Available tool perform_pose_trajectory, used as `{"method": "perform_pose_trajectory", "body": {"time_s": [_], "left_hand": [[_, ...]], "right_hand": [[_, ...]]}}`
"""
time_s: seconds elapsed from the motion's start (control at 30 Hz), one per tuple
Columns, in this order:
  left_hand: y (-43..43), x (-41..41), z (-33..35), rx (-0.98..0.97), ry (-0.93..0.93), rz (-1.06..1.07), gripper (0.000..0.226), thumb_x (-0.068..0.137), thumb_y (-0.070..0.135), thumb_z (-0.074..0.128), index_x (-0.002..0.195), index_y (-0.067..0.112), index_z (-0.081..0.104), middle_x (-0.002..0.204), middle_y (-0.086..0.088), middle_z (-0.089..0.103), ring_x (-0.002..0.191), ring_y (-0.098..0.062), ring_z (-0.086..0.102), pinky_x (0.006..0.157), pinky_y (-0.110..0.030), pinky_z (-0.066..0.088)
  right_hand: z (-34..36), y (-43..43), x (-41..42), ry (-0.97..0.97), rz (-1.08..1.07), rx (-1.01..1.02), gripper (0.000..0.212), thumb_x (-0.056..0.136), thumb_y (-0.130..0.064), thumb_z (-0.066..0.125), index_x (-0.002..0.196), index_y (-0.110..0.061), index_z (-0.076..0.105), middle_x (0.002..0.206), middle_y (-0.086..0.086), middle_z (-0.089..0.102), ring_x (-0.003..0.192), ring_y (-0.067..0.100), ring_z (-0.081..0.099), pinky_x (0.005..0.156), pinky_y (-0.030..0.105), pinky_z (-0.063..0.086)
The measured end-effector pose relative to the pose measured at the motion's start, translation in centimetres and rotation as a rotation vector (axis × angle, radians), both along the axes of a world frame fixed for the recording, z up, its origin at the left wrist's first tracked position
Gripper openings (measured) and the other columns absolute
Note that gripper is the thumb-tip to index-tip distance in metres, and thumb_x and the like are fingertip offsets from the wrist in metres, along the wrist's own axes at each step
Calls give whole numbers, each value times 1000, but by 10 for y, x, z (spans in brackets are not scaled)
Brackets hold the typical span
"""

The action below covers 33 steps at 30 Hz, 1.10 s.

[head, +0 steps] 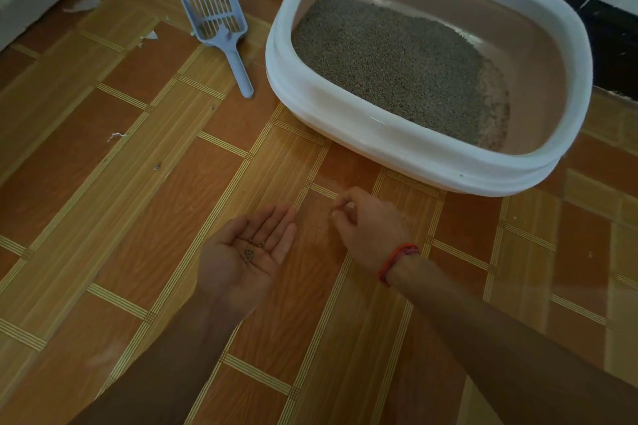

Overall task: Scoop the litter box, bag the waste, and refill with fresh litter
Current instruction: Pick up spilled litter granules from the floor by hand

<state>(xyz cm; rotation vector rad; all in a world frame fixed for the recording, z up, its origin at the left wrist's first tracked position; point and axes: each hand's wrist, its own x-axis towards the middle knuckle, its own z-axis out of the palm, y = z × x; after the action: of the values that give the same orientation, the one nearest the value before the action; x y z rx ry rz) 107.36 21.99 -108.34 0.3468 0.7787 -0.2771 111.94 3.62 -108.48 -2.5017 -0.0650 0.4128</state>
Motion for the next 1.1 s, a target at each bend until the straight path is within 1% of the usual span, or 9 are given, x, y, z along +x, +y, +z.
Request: {"method": "perform_pose_trajectory", "body": {"time_s": [0.1,0.27,0.47,0.67,0.8,0.9,0.93,1.03,1.1], "left_hand": [[-1,0,-1,-8,5,0,48,101,20,39,89,-8,76,115,-22,70,107,-35,69,88,-49,56],[0,0,-1,0,18,8,47,100,20,40,89,-8,76,115,-22,70,106,-35,69,89,-51,54],[-1,0,-2,11,21,-2,48,100,20,39,87,-7,77,115,-21,71,105,-35,70,87,-49,56],[-1,0,-1,7,15,-3,50,101,20,38,88,-8,77,115,-22,70,105,-35,70,87,-49,56],[0,-1,-2,12,2,-8,51,102,20,36,89,-8,76,115,-22,70,106,-35,69,88,-48,56],[1,-3,-2,8,-1,-10,50,102,21,36,90,-7,75,110,-22,72,101,-33,72,83,-44,60],[1,-4,-2,20,-6,-28,50,102,22,35,92,-6,75,108,-21,72,98,-31,73,81,-41,61],[0,-7,-2,10,-16,-67,52,102,25,32,95,-3,75,110,-20,72,105,-28,71,92,-42,56],[2,-7,0,19,-1,-80,54,103,26,32,90,-2,77,107,-17,73,107,-26,70,95,-42,53]], "right_hand": [[-9,-5,2,19,-12,-24,9,96,-30,52,98,-32,60,57,-14,47,54,2,48,53,19,38],[-10,-4,0,40,18,-89,8,96,-34,53,99,-32,60,75,-20,54,71,3,53,56,12,32],[-8,0,0,21,68,-118,16,98,-31,48,93,-27,63,76,-11,64,71,8,59,64,27,50],[-3,4,1,38,104,-154,18,100,-30,43,93,-27,59,76,-7,64,71,12,59,65,31,51],[18,18,-9,16,120,-49,17,98,-34,39,89,-31,53,72,-11,62,70,12,60,71,40,52],[40,21,-29,342,273,-96,25,99,-29,38,75,-27,45,78,-6,56,100,26,64,78,35,50],[39,27,-36,342,334,-93,25,99,-27,39,75,-25,44,81,-4,56,102,28,63,80,37,50],[45,59,-36,-11,330,37,13,97,-34,37,95,-28,49,88,-4,64,82,20,61,75,44,51],[59,76,-31,-18,384,81,14,98,-31,38,100,-24,50,89,-2,64,80,20,60,71,43,52]]}}
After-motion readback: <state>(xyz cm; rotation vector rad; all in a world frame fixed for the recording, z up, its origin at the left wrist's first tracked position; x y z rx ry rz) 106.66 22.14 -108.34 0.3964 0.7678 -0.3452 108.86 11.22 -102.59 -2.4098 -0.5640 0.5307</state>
